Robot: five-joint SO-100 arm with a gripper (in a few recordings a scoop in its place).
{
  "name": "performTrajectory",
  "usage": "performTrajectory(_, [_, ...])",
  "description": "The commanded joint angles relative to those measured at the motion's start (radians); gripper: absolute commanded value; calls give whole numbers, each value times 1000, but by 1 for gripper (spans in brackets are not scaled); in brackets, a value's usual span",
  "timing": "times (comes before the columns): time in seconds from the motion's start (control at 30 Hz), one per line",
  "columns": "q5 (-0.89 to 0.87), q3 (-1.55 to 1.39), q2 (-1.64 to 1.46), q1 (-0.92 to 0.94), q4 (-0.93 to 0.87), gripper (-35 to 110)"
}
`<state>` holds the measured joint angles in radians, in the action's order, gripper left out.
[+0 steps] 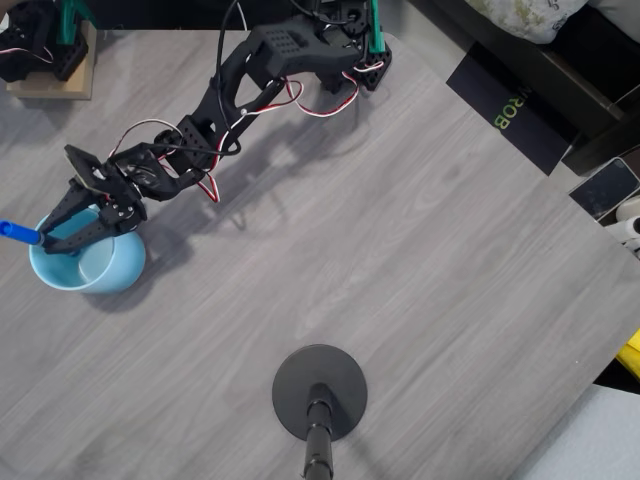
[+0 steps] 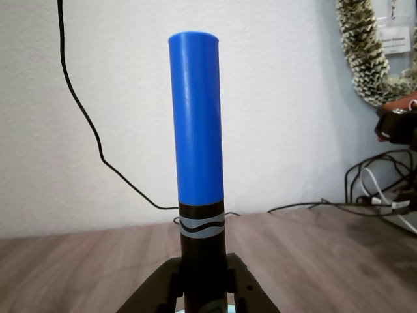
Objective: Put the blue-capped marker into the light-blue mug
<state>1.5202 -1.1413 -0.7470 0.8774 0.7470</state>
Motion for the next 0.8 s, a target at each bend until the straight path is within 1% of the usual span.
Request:
performTrajectory(0.0, [12,86,14,2,-5,0])
performTrajectory(0.4, [31,152,127,0,-6,1])
performTrajectory(0.53, [31,152,137,2,-9,7])
performTrajectory(0.67, [31,152,143,3,-17,15])
performTrajectory(0.77, [31,152,146,3,-18,19])
